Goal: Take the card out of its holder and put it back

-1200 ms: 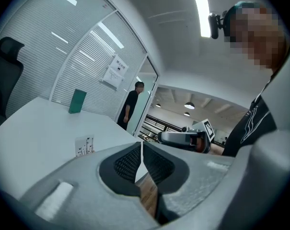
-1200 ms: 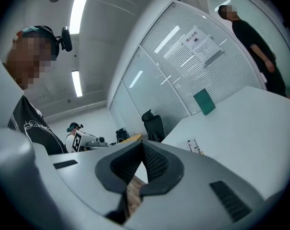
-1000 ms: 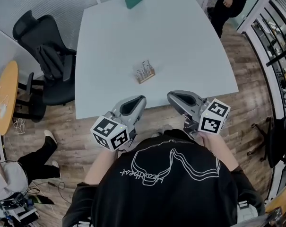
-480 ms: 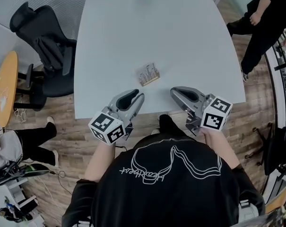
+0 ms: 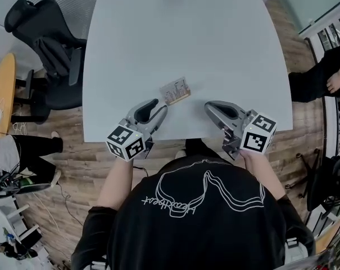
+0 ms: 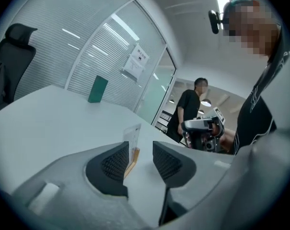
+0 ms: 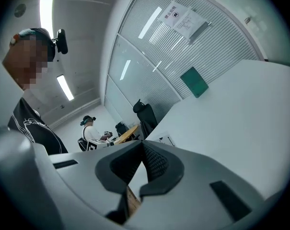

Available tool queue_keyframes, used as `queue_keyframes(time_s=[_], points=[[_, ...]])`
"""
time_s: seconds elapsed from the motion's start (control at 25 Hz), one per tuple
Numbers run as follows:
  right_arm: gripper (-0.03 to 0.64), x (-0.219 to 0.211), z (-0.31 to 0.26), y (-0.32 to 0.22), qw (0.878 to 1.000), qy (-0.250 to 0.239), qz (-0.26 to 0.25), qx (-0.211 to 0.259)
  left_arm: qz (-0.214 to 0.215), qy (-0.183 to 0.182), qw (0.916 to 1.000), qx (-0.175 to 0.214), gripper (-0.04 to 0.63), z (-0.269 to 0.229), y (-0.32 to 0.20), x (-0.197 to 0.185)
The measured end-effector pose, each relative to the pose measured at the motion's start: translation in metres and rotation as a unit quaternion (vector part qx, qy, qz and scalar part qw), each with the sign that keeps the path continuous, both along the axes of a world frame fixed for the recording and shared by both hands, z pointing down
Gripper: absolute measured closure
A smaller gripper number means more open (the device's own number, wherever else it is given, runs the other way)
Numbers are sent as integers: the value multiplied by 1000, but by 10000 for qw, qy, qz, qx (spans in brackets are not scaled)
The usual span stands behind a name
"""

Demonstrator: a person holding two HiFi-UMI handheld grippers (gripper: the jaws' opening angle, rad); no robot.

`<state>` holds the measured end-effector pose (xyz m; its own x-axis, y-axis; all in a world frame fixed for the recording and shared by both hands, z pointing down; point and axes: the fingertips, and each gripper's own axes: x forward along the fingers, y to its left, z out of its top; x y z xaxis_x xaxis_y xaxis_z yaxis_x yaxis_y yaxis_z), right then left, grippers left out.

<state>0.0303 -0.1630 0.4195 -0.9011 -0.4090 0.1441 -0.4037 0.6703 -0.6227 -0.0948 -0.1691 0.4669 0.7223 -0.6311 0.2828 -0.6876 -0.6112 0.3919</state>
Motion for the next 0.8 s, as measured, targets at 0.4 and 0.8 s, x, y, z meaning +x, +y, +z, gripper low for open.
queue_keyframes(time_s=[0.4, 0.8], points=[[607, 2, 17, -23, 9996, 158, 40, -245, 156, -352, 9991, -179, 448, 42, -33, -8], [607, 1, 34, -18, 9987, 282, -139, -413, 664, -498, 9965, 99, 449, 47, -42, 10]])
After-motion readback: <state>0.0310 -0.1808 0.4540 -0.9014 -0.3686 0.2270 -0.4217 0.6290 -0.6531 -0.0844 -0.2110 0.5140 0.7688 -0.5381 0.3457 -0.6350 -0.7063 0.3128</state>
